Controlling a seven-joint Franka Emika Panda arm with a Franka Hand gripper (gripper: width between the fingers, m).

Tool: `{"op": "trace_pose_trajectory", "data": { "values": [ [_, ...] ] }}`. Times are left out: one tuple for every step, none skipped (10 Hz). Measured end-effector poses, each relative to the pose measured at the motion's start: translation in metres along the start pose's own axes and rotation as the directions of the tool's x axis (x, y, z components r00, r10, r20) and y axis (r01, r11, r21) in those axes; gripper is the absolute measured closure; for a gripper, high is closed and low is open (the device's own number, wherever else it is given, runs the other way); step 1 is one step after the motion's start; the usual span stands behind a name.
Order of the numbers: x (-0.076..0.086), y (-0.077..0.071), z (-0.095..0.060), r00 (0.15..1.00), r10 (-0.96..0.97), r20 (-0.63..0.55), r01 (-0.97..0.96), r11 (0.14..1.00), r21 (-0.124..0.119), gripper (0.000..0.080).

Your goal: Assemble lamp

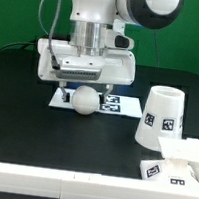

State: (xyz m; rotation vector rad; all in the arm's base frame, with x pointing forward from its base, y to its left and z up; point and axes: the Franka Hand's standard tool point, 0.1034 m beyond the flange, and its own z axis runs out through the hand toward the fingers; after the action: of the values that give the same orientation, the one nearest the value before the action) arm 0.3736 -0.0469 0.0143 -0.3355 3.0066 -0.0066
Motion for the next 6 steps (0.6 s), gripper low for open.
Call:
{"op": "trace_pose_trajectory", "data": {
  "values": [
    [0.001, 0.0, 0.001, 1.0, -0.016, -0.002, 0.016, 1.0, 0.0, 0.0113],
    [0.001, 0.0, 0.001, 0.998, -0.056, -0.002, 0.056, 0.998, 0.0, 0.0103],
    [0.002, -0.001, -0.004, 0.996, -0.087, 0.005, 0.087, 0.996, 0.005, 0.0103],
    [0.001, 0.0, -0.013, 0.986, -0.167, 0.021, 0.167, 0.986, 0.008, 0.0103],
    [0.001, 0.0, -0.021, 0.968, -0.247, 0.034, 0.247, 0.969, 0.012, 0.0101],
    [0.0, 0.002, -0.027, 0.95, -0.308, 0.045, 0.307, 0.951, 0.016, 0.0101]
  ]
}}
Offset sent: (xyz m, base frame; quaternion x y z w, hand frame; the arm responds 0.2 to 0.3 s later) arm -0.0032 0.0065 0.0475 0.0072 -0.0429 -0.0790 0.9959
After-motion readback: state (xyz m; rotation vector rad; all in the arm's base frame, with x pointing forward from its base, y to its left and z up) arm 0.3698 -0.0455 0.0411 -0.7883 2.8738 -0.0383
